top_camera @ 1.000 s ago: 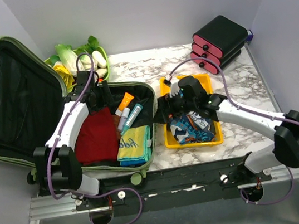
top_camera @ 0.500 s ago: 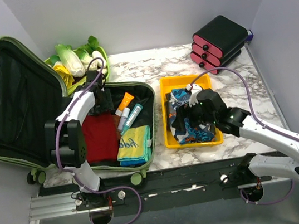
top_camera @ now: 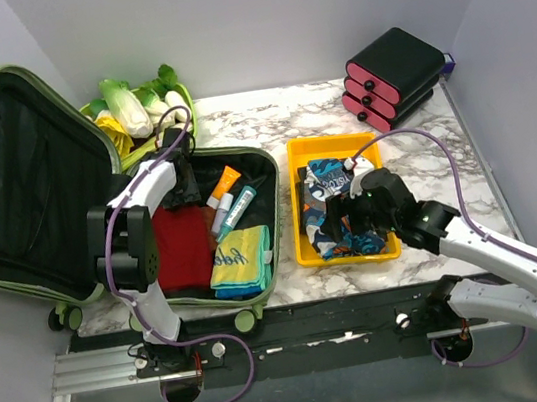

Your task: Open, take out, and arrange the luggage

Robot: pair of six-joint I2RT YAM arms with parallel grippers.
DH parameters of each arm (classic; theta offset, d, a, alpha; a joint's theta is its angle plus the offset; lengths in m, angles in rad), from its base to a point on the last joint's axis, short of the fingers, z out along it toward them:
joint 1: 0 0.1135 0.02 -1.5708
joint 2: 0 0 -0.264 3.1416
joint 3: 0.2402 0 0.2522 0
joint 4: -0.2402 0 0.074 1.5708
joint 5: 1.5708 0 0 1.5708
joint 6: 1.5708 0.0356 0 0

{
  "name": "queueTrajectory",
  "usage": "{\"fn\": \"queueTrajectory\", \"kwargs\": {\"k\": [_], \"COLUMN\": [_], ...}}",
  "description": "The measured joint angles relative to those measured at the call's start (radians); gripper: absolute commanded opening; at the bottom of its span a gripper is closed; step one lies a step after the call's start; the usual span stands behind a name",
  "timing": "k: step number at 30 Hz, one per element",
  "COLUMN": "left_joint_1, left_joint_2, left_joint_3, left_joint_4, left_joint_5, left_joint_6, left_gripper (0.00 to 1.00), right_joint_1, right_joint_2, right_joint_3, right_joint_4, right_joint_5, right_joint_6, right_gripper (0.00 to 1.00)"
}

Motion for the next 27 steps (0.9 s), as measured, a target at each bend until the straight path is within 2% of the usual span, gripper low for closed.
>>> {"fn": "queueTrajectory", "kwargs": {"k": [1, 2, 5, 14, 19, 27], "left_joint_1": [0.0, 0.0, 0.0, 0.002, -0.001, -0.044], "left_joint_2": [0.0, 0.0, -0.001, -0.097, -0.274, -0.625], "left_joint_3": [0.0, 0.0, 0.0, -0.055, -0.121, -0.315], "left_joint_4": [0.0, 0.002, 0.012, 0.039, 0.06, 0.152], "left_joint_5": [0.0, 0.0, 0.005, 0.036, 0.029, 0.015], "left_joint_6": [-0.001, -0.003, 0.0, -0.026, -0.061, -0.114], "left_gripper": [0.4, 0.23, 0.0, 0.0, 0.0, 0.0], "right_joint_1": [0.0, 0.0, 0.0, 0.0, 0.0, 0.0], "right_joint_2": [0.0, 0.0, 0.0, -0.028, -0.075, -0.135], "right_joint_3": [0.0, 0.0, -0.001, -0.003, -0.017, -0.048], "right_joint_4": [0.0, 0.0, 0.0, -0.003, -0.003, -0.01], "right_joint_5": [0.002, 0.006, 0.013, 0.018, 0.018, 0.02], "right_joint_6": [0.0, 0.0, 0.0, -0.005, -0.007, -0.012], "right_gripper": [1.0, 1.0, 1.0, 1.0, 1.0, 1.0]}}
